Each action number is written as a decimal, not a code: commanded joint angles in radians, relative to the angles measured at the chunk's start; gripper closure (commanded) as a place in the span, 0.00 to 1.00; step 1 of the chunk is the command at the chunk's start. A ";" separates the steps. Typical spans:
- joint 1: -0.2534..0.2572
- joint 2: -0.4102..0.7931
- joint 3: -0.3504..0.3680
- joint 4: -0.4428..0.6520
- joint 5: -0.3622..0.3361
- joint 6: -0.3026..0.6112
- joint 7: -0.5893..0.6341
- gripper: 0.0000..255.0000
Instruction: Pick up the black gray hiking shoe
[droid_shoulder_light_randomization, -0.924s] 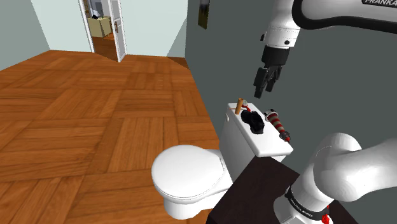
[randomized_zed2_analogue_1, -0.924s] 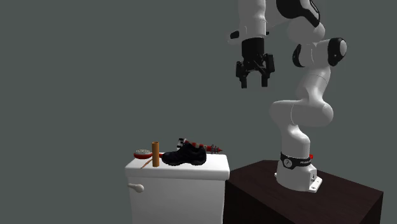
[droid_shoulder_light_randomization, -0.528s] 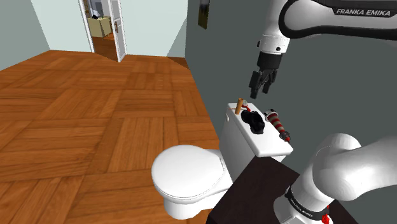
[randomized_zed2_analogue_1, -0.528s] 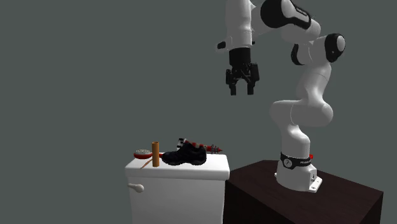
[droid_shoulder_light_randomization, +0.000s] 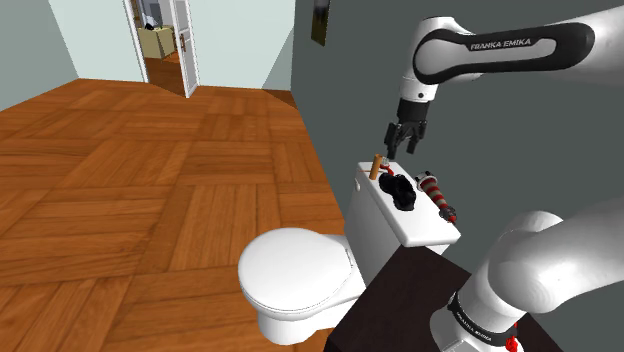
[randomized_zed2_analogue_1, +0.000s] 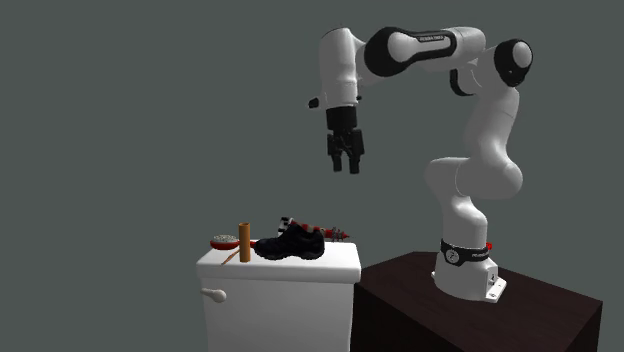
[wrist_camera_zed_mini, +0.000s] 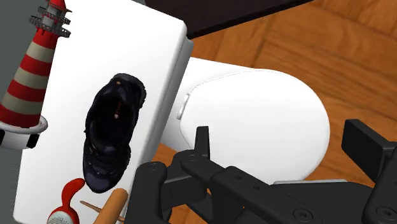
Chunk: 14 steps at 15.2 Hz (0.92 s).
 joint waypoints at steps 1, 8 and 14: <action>-0.012 0.065 -0.030 0.017 -0.004 0.045 -0.010 0.00; -0.056 0.275 -0.134 0.080 0.006 0.178 -0.060 0.00; -0.094 0.477 -0.213 0.169 0.064 0.268 -0.122 0.00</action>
